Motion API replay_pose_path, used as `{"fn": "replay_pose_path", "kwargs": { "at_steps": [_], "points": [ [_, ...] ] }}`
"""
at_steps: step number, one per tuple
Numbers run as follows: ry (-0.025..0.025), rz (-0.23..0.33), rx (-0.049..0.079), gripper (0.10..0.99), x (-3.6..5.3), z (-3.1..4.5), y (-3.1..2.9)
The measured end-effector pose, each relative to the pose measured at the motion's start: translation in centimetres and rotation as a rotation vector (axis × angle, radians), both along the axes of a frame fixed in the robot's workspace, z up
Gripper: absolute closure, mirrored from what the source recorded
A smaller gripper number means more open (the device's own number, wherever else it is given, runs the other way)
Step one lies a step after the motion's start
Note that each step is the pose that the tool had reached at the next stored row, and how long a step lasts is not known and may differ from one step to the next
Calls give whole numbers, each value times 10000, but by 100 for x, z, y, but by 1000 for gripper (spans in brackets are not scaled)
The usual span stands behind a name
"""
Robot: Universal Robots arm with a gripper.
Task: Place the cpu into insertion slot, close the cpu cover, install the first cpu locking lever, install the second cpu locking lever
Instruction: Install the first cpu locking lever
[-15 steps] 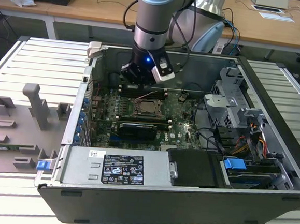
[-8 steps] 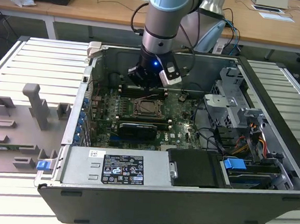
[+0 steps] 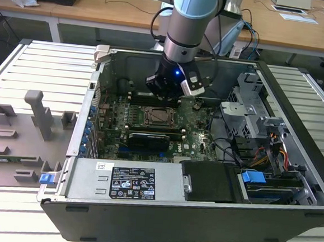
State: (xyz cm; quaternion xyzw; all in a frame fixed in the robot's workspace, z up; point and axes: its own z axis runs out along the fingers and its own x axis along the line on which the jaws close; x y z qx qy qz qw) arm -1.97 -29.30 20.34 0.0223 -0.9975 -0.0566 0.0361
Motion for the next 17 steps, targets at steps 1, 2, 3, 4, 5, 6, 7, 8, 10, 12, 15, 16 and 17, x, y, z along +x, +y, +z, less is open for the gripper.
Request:
{"fn": "replay_pose_path", "kwargs": {
  "at_steps": [1,2,3,4,5,6,7,8,10,12,15,16,17],
  "points": [
    [9,1,-1,980,8,-7,-2],
    [21,1,1,980,17,-17,-3],
    [24,0,4,980,18,-19,-3],
    [26,-1,10,980,18,-20,-3],
    [27,-2,21,980,18,-20,-3],
    [25,-1,36,980,18,-20,-2],
    [24,-1,46,980,18,-21,1],
    [25,3,46,980,19,-20,5],
    [24,13,47,980,19,-19,9],
    [24,28,48,980,19,-10,9],
    [25,41,46,980,18,26,9],
    [25,43,44,980,18,31,8],
    [24,48,34,980,18,32,1]
  ]
}}
